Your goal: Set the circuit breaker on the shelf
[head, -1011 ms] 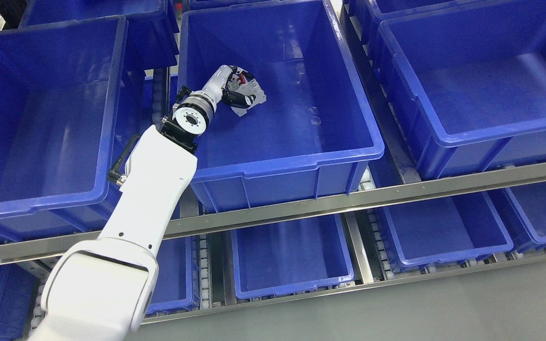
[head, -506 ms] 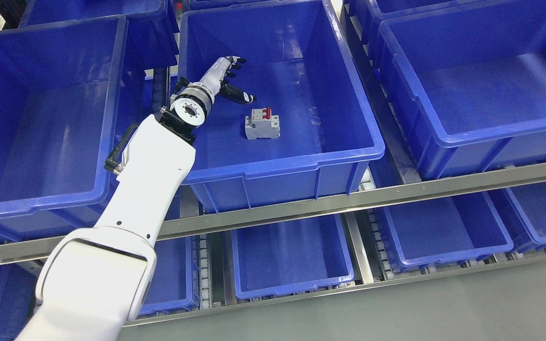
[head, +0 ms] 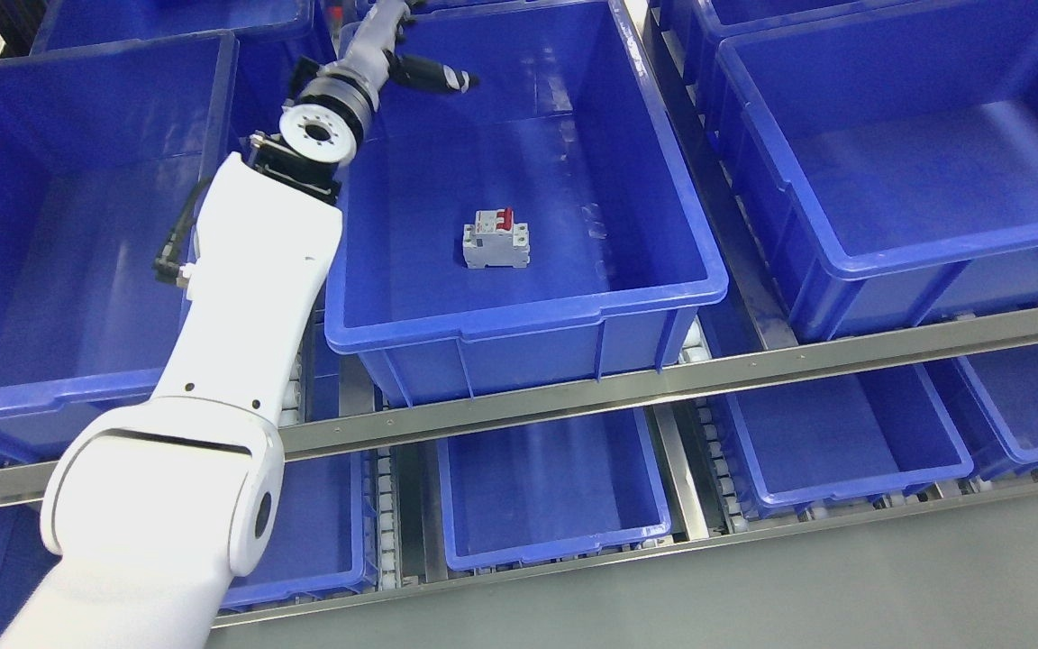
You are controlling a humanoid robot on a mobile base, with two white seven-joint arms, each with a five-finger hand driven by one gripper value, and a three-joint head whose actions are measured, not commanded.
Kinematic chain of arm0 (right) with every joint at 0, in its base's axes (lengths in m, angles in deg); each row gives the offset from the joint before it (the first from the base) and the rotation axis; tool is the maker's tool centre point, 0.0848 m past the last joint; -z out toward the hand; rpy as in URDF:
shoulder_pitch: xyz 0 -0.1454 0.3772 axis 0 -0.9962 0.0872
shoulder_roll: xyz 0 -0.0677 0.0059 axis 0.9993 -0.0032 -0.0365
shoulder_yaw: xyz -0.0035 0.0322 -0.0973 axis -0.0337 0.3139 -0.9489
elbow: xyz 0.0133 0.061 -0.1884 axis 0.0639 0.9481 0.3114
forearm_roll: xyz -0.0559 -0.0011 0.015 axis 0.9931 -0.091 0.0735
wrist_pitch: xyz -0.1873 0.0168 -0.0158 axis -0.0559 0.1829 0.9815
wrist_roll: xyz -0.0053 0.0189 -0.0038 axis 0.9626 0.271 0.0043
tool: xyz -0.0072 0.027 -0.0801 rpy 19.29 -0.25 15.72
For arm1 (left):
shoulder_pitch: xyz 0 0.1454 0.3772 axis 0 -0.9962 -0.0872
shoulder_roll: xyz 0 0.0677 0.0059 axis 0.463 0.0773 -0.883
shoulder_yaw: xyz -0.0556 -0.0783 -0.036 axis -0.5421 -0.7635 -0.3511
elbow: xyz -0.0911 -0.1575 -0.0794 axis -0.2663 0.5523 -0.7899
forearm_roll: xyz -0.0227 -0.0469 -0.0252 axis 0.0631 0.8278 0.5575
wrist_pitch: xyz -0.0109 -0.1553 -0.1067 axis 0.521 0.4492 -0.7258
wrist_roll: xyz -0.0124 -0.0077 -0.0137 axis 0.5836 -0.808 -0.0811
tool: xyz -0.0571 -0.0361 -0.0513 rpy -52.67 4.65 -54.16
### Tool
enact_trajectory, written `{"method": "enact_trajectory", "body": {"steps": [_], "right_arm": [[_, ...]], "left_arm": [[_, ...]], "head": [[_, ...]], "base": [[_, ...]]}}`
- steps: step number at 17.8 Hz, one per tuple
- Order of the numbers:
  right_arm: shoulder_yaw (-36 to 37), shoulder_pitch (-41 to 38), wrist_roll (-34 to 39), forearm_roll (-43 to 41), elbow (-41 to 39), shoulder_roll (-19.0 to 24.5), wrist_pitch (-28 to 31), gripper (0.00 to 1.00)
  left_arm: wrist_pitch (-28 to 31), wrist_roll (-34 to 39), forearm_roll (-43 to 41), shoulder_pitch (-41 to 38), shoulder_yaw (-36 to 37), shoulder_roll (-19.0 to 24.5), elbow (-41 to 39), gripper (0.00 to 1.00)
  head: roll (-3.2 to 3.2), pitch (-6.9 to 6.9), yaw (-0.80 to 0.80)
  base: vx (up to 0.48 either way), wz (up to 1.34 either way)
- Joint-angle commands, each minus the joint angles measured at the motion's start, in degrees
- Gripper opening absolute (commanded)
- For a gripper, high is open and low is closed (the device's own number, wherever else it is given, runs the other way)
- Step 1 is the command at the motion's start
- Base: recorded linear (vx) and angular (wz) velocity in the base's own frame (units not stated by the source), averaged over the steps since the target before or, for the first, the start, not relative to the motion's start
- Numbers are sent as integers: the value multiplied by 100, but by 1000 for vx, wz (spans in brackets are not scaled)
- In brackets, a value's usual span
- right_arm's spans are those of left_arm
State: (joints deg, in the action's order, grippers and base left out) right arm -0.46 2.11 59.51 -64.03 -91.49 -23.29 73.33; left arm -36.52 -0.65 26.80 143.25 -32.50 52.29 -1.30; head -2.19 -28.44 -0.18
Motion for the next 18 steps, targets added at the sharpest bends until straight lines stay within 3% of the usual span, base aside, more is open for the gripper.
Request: {"method": "enact_trajectory", "body": {"steps": [1,4,8,18], "right_arm": [[0,-88,1,5,1,-100,-191,100],[0,-88,1,5,-8,-100,-191,100],[0,-88,1,5,1,-100,-191,100],[0,-88,1,-4,1,-100,-191,100]], "left_arm": [[65,182,186,-995,-1904,100,-3135,99],[425,245,212,-1893,-1544,100,-4885,99],[470,227,212,-3026,-1140,100,-6452,100],[-119,253,221,-3969,-1218,100,-6631,100]], "head": [[0,0,0],[0,0,0],[0,0,0],[0,0,0]], "base": [[0,0],[-23,-23],[-112,-130],[-152,-83]]}}
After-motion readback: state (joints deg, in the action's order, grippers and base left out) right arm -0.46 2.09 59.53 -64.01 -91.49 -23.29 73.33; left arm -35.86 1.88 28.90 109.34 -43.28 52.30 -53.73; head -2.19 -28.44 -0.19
